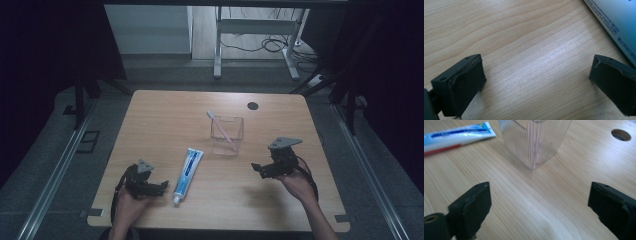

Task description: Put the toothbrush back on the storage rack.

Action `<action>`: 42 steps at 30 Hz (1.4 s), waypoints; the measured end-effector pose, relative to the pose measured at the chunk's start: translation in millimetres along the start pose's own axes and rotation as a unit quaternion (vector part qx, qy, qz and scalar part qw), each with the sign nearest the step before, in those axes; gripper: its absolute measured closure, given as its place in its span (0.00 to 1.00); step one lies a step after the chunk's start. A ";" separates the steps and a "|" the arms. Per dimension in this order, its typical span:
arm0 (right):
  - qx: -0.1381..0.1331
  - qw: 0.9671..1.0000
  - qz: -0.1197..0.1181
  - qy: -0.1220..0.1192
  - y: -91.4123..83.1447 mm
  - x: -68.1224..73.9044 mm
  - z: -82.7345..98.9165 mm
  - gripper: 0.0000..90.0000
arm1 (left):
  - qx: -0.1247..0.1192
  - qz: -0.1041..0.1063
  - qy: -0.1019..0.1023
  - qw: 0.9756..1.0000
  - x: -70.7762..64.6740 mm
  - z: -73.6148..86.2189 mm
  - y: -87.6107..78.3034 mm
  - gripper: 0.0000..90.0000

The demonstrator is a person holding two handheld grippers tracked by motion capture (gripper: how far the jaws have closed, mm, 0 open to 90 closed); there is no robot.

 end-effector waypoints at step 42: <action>0.024 0.998 0.037 0.050 -3.1 -4.5 100.0 0.01 | 0.000 0.000 0.001 1.000 0.3 0.0 -0.1 0.00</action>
Point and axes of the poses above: each handheld gripper's, and its own axes: y roughly forward along the jaws, z roughly out of its underside, x roughly to its left, the point moved 3 cm from there along y, roughly forward along the jaws, and after that the axes turned 3 degrees about y, right-handed, at the moved point
